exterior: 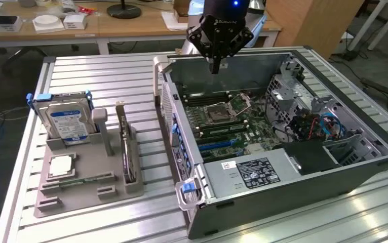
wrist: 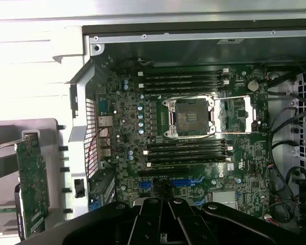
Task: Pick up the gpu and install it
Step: 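Reach for the gpu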
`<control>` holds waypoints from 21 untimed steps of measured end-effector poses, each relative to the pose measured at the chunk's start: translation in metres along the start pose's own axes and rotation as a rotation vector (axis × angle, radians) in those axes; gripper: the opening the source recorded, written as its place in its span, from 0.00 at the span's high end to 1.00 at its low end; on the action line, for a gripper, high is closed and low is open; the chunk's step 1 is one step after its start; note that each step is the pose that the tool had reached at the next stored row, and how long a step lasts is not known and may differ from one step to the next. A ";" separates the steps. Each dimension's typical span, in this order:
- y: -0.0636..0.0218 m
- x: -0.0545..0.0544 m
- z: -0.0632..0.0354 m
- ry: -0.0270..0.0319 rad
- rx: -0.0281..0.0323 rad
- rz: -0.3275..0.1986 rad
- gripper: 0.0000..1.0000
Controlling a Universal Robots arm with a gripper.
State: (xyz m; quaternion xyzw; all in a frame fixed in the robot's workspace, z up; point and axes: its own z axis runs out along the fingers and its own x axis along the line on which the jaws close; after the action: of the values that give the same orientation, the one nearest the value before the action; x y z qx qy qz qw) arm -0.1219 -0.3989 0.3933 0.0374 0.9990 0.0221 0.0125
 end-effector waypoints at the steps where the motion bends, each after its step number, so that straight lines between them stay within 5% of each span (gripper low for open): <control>1: 0.0000 0.000 0.0000 0.0000 -0.0001 0.000 0.90; 21: -0.0017 0.023 -0.0006 0.0000 0.0000 0.000 0.90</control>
State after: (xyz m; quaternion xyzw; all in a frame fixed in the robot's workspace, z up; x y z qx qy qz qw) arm -0.1446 -0.3988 0.3933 0.0374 0.9990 0.0221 0.0125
